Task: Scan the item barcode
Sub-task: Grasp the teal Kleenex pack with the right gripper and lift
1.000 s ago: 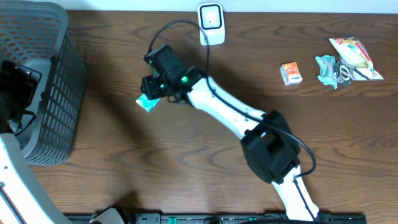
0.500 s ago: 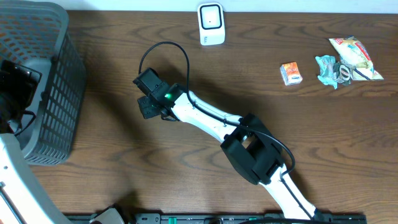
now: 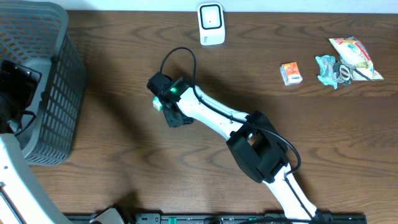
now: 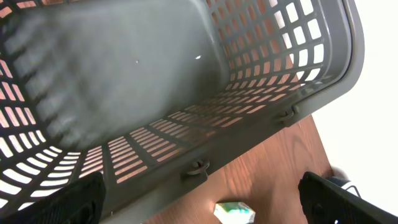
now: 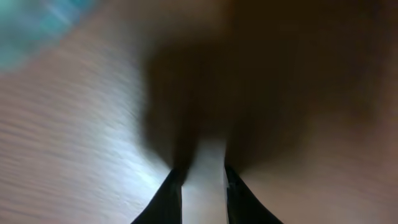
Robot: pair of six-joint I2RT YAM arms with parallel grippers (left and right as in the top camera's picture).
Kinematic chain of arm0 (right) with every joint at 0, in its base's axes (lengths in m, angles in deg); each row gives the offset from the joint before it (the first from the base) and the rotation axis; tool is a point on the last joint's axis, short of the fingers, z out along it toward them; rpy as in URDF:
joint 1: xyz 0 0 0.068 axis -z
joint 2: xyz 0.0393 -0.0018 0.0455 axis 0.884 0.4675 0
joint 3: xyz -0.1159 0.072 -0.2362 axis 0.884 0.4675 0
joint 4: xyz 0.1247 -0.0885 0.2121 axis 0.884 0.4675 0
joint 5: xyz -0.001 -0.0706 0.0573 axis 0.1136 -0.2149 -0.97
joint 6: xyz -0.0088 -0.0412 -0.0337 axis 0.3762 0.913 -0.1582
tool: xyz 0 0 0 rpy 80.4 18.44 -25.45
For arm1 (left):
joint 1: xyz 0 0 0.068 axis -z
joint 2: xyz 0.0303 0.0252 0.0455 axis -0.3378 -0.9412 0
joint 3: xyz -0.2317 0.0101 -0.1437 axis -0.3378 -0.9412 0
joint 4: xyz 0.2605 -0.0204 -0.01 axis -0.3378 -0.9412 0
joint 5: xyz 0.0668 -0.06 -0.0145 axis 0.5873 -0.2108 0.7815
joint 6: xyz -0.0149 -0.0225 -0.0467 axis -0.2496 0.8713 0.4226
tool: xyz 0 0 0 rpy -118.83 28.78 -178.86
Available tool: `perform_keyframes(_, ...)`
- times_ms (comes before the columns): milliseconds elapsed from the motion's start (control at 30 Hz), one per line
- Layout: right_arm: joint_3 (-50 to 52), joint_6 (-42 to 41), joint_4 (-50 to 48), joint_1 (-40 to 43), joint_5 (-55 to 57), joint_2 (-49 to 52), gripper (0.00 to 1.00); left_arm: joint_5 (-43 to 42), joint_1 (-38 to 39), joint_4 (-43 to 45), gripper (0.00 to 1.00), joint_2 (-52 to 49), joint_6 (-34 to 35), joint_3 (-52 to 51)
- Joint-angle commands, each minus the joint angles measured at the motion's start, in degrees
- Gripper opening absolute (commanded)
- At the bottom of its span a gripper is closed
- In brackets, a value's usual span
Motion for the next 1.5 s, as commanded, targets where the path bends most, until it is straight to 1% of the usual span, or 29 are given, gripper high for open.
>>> perform_keyframes(0,0.5,-1.0,4.0,0.8,3.1,-5.2,0.18,0.3,-0.2,-0.1,0.98,0.3,0.5,0.8)
perform_keyframes(100,0.5,-1.0,6.8,1.5,3.2,-9.3,0.19,0.3,-0.2,-0.1,0.98,0.3,0.5,0.8)
perform_keyframes(200,0.5,-1.0,7.2,2.1,3.3,-12.8,0.22,0.3,-0.2,-0.1,0.98,0.3,0.5,0.8)
perform_keyframes(333,0.5,-1.0,5.5,2.9,3.3,-15.9,0.33,0.3,-0.2,-0.1,0.98,0.3,0.5,0.8)
perform_keyframes(367,0.5,-1.0,4.7,3.0,3.3,-16.3,0.43,0.3,-0.2,-0.1,0.98,0.3,0.5,0.8)
perform_keyframes(400,0.5,-0.8,4.0,3.0,3.4,-16.4,0.64,0.3,-0.2,-0.1,0.98,0.3,0.5,0.8)
perform_keyframes(433,0.5,-0.8,3.1,3.0,3.8,-16.4,0.74,0.3,-0.2,-0.1,0.98,0.3,0.5,0.8)
perform_keyframes(467,0.5,-0.8,1.8,3.0,4.2,-16.2,0.77,0.3,-0.2,-0.1,0.98,0.3,0.5,0.8)
perform_keyframes(667,0.5,-0.8,-5.8,3.0,4.3,-13.9,0.77,0.3,-0.2,-0.1,0.98,0.3,0.5,0.8)
perform_keyframes(700,0.5,-0.8,-8.7,2.9,3.8,-12.8,0.77,0.3,-0.2,-0.1,0.98,0.3,0.5,0.8)
perform_keyframes(900,0.5,-0.8,-17.0,2.8,-1.8,-9.9,0.74,0.3,-0.2,-0.1,0.98,0.3,0.5,0.8)
perform_keyframes(1000,0.5,-0.9,-20.4,2.4,-1.9,-8.3,0.7,0.3,-0.2,-0.1,0.98,0.3,0.5,0.8)
perform_keyframes(1167,0.5,-0.8,-25.4,1.2,-1.9,-4.8,0.59,0.3,-0.2,-0.1,0.98,0.3,0.5,0.8)
perform_keyframes(1233,0.5,-0.8,-25.9,0.9,-1.8,-3.4,0.57,0.3,-0.2,-0.1,0.98,0.3,0.5,0.8)
perform_keyframes(1333,0.5,-0.8,-24.3,0.8,0.3,-1.5,0.58,0.3,-0.2,-0.1,0.98,0.3,0.5,0.8)
perform_keyframes(1400,0.5,-0.9,-21.5,1.1,2.4,-0.9,0.54,0.3,-0.2,-0.1,0.98,0.3,0.5,0.8)
perform_keyframes(1467,0.5,-1.5,-18.1,1.4,4.6,-0.9,0.52,0.3,-0.2,-0.1,0.97,0.3,0.5,0.8)
